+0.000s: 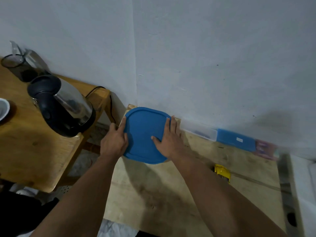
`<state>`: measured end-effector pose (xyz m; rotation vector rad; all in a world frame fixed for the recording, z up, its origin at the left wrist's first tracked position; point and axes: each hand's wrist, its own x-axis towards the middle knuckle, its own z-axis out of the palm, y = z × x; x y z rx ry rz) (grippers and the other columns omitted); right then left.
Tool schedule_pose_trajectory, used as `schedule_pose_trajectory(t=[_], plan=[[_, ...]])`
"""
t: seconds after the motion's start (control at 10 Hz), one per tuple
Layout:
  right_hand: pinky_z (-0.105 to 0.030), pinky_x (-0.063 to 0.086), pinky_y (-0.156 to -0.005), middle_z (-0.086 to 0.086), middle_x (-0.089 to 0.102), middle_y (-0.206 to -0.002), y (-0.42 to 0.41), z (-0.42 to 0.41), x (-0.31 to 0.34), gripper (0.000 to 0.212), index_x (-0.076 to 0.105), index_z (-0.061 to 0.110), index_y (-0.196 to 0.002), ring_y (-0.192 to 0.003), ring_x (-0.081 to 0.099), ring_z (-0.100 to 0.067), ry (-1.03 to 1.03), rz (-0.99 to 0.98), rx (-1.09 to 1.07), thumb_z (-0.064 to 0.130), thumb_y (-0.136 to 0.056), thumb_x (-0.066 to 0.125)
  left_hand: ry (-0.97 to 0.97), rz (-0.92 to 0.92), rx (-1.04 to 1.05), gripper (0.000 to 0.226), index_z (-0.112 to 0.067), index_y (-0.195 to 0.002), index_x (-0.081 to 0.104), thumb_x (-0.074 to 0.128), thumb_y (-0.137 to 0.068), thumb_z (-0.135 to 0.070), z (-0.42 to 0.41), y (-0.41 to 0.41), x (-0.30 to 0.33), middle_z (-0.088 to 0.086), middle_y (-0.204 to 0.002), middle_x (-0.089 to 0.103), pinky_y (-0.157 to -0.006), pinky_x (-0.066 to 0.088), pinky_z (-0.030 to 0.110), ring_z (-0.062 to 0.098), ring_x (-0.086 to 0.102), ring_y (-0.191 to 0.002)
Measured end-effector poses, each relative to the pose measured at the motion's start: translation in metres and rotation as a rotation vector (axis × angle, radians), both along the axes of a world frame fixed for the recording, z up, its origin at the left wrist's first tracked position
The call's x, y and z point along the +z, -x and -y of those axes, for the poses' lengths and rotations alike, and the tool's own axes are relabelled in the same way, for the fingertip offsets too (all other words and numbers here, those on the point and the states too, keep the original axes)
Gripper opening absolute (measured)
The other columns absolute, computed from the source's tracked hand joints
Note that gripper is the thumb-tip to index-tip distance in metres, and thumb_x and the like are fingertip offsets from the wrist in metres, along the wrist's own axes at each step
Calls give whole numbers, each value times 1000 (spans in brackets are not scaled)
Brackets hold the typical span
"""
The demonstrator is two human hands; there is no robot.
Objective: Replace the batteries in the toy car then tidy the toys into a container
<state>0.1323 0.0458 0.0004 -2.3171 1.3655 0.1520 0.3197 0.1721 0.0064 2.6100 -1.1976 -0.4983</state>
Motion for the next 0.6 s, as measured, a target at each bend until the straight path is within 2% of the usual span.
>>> schedule_pose_trajectory(t=[0.1,0.2,0.3,0.4,0.5,0.6], plan=[[-53,42,-109,5,-20,-166,8,-2,-8,102,-13,20,-159,-151,14,-33,45,50,2,79,-88,31,14,-10,-4,65,-34,-166,8,34,-106,-39,1,1,-7,8,-120,42,-75,57,45,26,57,-88],[-49,48,-102,6,-18,-167,9,-4,-7,99,-11,20,-159,-147,26,-35,81,98,3,78,-90,29,31,10,10,65,-33,-166,10,36,-106,-38,2,4,-8,8,-120,42,-73,55,43,25,55,-87],[-46,49,-102,10,-21,-165,10,-4,-8,97,-12,23,-159,-147,27,-32,83,170,-15,78,-91,30,43,30,11,66,-33,-166,12,38,-105,-38,3,4,-9,8,-120,41,-69,52,41,25,54,-84],[-45,50,-103,12,-22,-165,12,-5,-9,97,-13,25,-159,-147,28,-32,67,164,-21,79,-90,30,25,41,-10,68,-32,-166,10,40,-105,-39,1,6,-9,9,-123,41,-70,55,43,28,58,-88],[-47,51,-100,12,-25,-164,9,0,-4,99,-17,28,-158,-145,32,-33,3,116,-29,80,-89,31,-24,41,-55,70,-31,-166,4,39,-106,-41,2,3,0,9,-127,42,-74,57,44,29,60,-96],[-48,43,-108,7,-24,-165,7,13,14,103,-15,28,-158,-148,28,-32,-140,108,-5,73,-89,47,-94,30,-65,72,-30,-166,1,36,-106,-47,9,7,16,12,-146,38,-87,55,47,33,56,-118]])
